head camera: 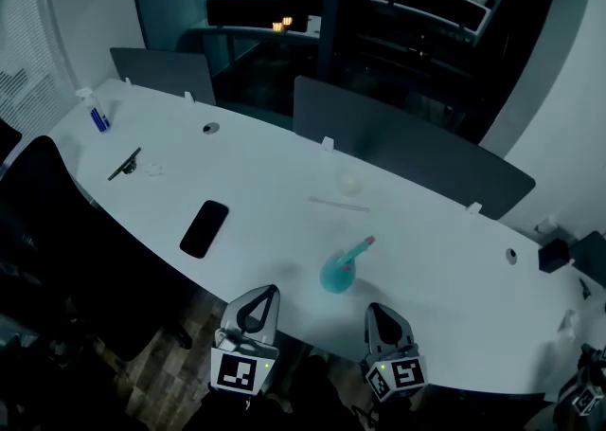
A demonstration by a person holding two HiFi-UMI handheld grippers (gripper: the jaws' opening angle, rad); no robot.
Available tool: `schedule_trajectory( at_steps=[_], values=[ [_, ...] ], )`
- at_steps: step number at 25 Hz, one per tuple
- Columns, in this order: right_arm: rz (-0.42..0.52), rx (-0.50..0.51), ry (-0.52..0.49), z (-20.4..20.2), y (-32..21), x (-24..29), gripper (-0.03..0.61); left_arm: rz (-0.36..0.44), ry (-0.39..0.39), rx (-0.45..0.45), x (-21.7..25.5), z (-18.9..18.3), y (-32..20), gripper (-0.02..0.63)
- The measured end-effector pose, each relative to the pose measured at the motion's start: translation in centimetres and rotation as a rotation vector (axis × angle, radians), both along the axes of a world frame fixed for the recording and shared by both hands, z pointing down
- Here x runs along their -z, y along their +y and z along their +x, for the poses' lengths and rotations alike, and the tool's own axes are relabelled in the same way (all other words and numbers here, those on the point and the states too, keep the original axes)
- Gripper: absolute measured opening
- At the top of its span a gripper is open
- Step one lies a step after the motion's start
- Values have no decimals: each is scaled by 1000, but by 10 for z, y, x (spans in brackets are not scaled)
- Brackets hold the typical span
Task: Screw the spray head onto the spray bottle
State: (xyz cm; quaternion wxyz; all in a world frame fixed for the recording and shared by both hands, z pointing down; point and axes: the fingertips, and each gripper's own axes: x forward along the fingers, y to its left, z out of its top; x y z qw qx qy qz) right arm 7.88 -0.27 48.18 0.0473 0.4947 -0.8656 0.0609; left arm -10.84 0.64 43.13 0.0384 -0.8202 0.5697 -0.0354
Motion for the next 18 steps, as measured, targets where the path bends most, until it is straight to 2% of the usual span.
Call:
schedule_trajectory(
  at_steps=[3,7,12,18],
  values=[
    [21,-87,40,-5,43,4,4,-19,15,25,-11,-23,44,3],
    [56,-149,135,-23,123,1,3,-28,-4,-15,-23,-41,105,3],
    [79,-199,152,-43,202,7,3,-27,-20,-92,-19,-34,161,3],
    [95,-190,161,-52,242,17,3,-6,17,-134,-14,-19,197,3]
  ],
)
